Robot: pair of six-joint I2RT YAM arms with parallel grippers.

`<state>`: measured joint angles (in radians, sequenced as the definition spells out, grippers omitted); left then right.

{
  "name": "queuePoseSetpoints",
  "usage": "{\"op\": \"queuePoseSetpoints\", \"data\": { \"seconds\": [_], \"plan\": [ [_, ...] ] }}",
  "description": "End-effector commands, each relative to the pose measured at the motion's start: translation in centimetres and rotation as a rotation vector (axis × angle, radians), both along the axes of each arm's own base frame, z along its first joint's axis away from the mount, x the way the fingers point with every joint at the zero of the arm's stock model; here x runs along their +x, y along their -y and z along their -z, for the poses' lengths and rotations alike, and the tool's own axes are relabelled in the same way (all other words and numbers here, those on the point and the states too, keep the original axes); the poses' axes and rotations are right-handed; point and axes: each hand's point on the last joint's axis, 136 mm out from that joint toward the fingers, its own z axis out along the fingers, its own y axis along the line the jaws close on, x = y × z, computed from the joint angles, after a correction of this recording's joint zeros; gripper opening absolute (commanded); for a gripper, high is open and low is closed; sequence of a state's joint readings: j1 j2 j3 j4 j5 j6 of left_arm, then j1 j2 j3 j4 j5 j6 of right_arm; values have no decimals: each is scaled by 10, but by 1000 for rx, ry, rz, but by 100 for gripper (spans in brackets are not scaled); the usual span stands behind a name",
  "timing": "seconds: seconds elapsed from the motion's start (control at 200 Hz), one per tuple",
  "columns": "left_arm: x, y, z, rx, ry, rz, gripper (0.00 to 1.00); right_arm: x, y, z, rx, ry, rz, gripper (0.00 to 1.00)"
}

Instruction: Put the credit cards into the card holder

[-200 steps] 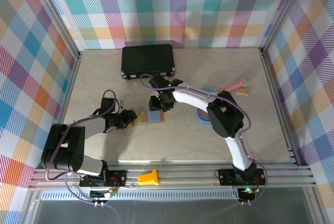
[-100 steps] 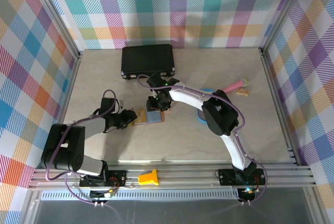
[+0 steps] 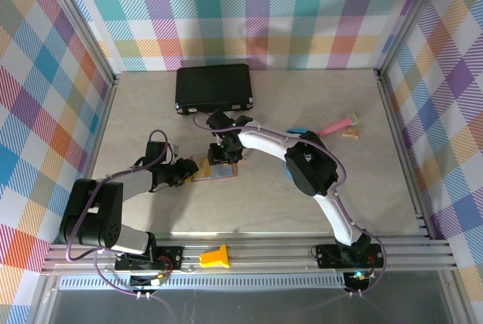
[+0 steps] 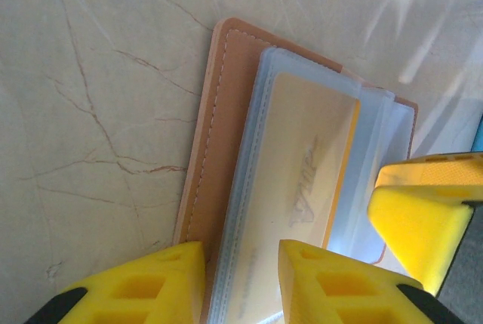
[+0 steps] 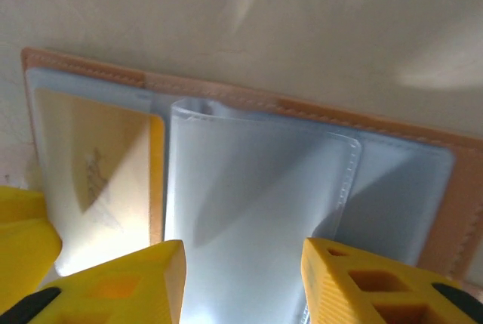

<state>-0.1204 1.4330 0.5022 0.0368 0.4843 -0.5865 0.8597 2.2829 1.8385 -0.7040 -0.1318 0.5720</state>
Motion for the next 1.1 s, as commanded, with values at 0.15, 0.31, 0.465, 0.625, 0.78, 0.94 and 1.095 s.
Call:
{"op": "queuePoseSetpoints", "data": {
  "seconds": [0.15,0.31,0.465,0.625,0.78,0.94,1.095],
  "plan": [
    [-16,4,14,9,-56,27,33,-19,-23,2,101,-121,13,44],
    [-15,2,12,15,-49,23,33,-20,-39,-8,192,-152,33,43],
    [-14,1,8,26,-44,19,33,-20,-45,-16,229,-147,38,42],
    [-11,-4,0,58,-35,10,36,-21,-47,-18,244,-153,39,41],
    [-11,-9,-3,89,-46,-5,43,-22,-48,-17,248,-161,42,41],
    [-15,-19,-3,134,-70,-46,62,-23,-49,-14,249,-173,47,41],
    [-17,-19,-4,127,-66,-47,61,-23,-52,-14,255,-175,44,41]
  ]
}}
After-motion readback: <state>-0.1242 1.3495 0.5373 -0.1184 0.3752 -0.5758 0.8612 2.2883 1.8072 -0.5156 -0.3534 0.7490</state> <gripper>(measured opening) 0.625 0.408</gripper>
